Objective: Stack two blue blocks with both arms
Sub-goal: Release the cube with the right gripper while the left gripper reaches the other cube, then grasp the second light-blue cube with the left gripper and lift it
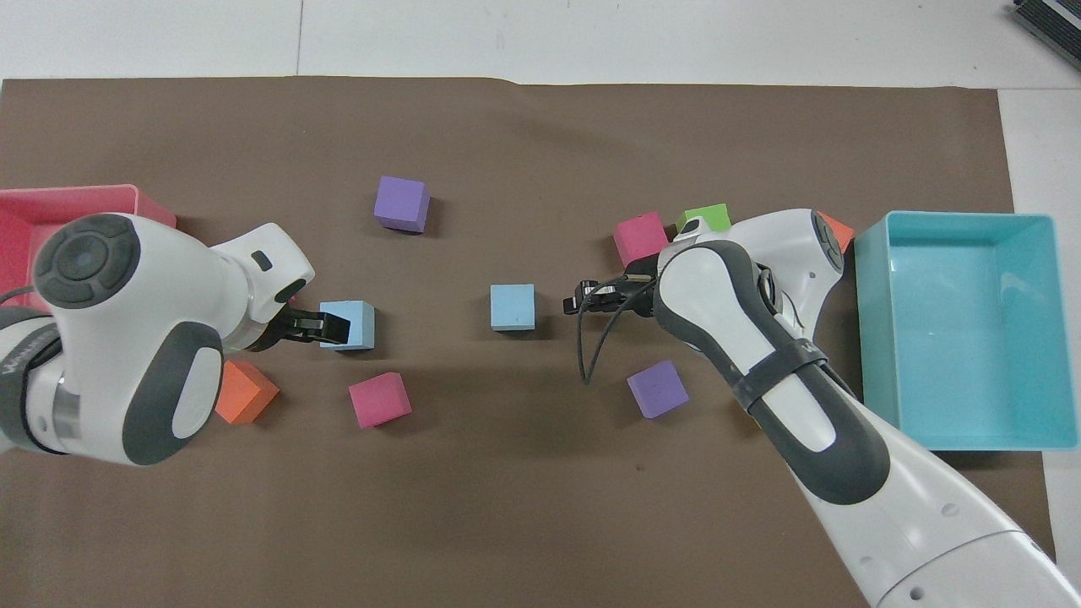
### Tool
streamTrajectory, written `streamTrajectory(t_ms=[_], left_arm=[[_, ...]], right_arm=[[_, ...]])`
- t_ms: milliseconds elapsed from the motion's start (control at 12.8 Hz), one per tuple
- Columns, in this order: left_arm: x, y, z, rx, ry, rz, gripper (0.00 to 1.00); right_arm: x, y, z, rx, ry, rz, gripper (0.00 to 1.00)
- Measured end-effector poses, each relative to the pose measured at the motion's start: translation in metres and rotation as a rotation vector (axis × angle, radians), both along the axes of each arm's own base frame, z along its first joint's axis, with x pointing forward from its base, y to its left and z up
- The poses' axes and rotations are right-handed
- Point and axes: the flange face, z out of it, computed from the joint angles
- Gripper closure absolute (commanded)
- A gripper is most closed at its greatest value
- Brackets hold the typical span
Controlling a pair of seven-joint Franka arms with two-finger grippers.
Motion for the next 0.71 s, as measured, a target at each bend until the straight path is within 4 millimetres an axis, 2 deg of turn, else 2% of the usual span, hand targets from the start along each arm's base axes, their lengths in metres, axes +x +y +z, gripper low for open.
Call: streamTrajectory(t_ms=[235, 471, 706], left_arm=[[0.004, -0.010, -0.034, 0.000, 0.001, 0.030, 0.00], [0.006, -0.014, -0.066, 0.000, 0.001, 0.056, 0.00], [0.008, -0.013, -0.074, -0.005, -0.015, 0.066, 0.00]], right_arm=[[-0.007, -0.001, -0.016, 0.066, 0.009, -0.045, 1.00], [-0.010, -0.001, -0.020, 0.090, 0.016, -0.064, 1.00], [-0.012, -0.001, -0.025, 0.126, 0.025, -0.094, 1.00]])
